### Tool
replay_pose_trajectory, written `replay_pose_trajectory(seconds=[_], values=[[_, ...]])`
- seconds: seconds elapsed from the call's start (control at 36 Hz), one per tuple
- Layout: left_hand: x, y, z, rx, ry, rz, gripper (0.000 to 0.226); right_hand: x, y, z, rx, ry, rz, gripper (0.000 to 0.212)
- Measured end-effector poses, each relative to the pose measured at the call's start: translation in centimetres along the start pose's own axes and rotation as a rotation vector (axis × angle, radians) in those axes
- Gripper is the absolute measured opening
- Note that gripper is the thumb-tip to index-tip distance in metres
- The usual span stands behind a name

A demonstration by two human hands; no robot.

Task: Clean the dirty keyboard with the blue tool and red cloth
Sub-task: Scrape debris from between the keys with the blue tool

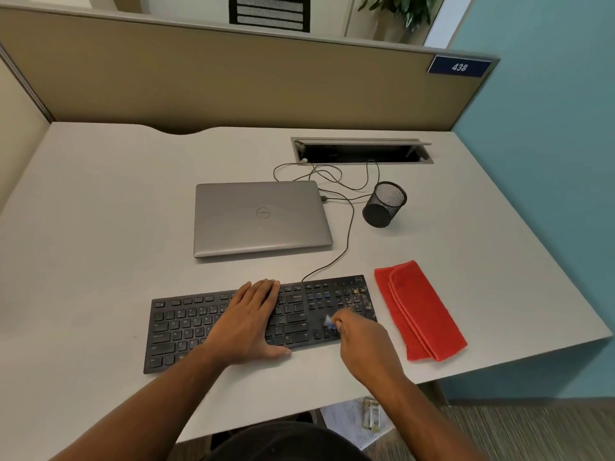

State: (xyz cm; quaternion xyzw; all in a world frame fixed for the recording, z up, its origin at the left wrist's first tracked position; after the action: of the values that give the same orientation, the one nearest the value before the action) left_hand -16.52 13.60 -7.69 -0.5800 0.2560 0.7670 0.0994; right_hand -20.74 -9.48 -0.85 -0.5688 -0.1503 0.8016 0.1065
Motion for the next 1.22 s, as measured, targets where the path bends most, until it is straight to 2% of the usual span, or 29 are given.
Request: replay_pose_trajectory(seconds=[0.08,0.22,0.39,0.5,0.64,0.78,0.94,1.0,1.11,1.22], values=[[-0.1,0.1,0.0,0.004,0.014,0.002,0.137,-0.4,-0.3,0.1,-0.016,-0.018,0.023,0.005],[0.0,-0.1,-0.1,-0.002,0.016,0.003,0.137,-0.3,-1.1,-0.1,-0.029,0.048,-0.047,0.016],[-0.1,0.1,0.0,-0.004,0.01,0.01,0.138,1.1,-2.1,0.4,-0.127,0.039,-0.055,0.015],[-0.1,0.1,0.0,-0.005,0.006,0.015,0.138,1.3,-1.7,0.8,-0.122,0.086,-0.032,0.026],[0.0,0.1,0.0,0.003,0.025,0.018,0.138,1.4,-1.7,1.7,-0.181,0.007,-0.042,0.02],[0.0,0.0,0.1,0.002,0.029,0.016,0.138,1.6,-1.4,2.5,-0.228,-0.008,-0.009,0.027],[-0.2,0.1,0.1,0.005,0.011,0.014,0.137,0.9,0.6,3.0,-0.111,0.198,0.042,0.024],[-0.1,0.1,0.0,0.006,0.024,0.014,0.137,1.2,0.4,3.2,-0.15,0.275,0.081,0.028],[0.0,0.1,0.0,0.01,0.011,0.01,0.136,2.0,-0.6,3.4,-0.212,0.235,0.078,0.022],[0.0,0.0,0.0,0.005,0.015,0.007,0.136,1.3,0.7,2.9,-0.069,0.277,0.021,0.011]])
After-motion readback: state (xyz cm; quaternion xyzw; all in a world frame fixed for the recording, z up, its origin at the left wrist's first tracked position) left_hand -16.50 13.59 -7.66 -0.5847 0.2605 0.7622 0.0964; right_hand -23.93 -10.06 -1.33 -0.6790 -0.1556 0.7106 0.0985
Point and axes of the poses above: each hand's wrist, its own z-axis away from the middle knuckle, its own x-axis out of the palm, y = z × x, the point moved 4 cm from there along -z, towards the middle knuckle, and after that the axes turned 5 degrees about -y, right-handed, at the moved point
